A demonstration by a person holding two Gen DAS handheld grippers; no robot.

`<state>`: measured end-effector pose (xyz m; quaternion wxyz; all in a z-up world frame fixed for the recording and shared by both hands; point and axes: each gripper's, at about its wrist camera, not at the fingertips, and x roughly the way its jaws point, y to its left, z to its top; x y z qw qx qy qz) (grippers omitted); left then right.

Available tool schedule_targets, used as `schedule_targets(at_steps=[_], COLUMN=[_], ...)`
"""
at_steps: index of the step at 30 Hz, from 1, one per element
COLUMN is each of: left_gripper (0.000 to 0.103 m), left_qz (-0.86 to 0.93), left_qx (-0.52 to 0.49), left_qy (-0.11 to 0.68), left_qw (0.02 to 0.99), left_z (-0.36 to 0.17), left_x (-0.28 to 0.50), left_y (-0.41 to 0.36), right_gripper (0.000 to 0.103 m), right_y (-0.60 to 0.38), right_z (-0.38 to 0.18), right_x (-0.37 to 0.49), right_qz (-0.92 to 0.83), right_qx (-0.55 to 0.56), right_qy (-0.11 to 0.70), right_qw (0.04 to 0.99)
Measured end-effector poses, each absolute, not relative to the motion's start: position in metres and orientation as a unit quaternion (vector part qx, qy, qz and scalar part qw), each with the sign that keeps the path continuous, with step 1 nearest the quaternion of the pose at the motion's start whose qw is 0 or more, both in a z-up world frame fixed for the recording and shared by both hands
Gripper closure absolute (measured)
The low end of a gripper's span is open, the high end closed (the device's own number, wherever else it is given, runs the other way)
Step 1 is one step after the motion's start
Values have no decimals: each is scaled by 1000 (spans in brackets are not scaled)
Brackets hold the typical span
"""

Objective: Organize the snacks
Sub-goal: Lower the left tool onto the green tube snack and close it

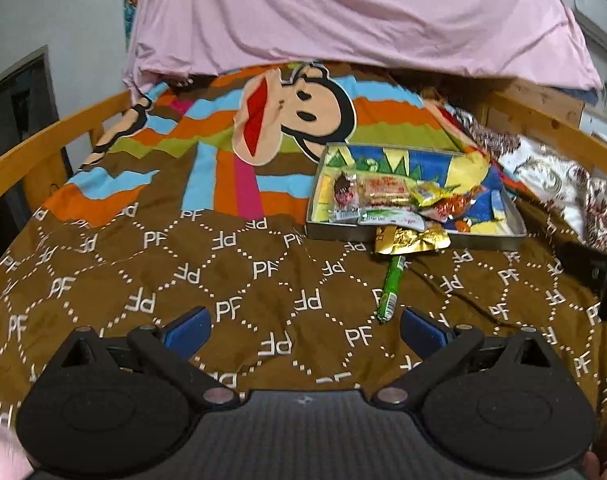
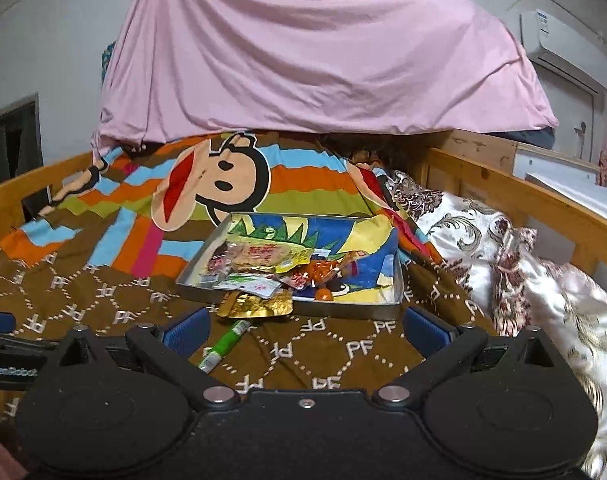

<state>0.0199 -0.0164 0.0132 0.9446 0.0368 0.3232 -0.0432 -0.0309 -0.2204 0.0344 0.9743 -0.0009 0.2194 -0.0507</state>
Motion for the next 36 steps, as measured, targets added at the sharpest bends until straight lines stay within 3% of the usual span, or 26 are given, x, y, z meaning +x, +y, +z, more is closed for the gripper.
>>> schedule_targets(at_steps=[11, 17, 33, 36], left_gripper=[1, 1, 1, 1], left_qz=[-81, -142, -219, -222], left_qx=[104, 148, 116, 102], left_qy=[381, 370, 397, 401], left_qw=[915, 906, 884, 883], left_z=[-19, -40, -91, -94], left_x=[95, 125, 178, 184], left_y=[-33, -61, -82, -80], right_gripper=[1, 1, 1, 5], right_y=[-246, -252, -262, -258], right_z=[7, -12, -65, -72], right_x=[54, 85, 169, 182], right_qz=[-31, -9, 79, 85], right_qx=[-12, -3, 122, 125], right_qy=[255, 281, 346, 349], right_qw=[966, 960, 927, 925])
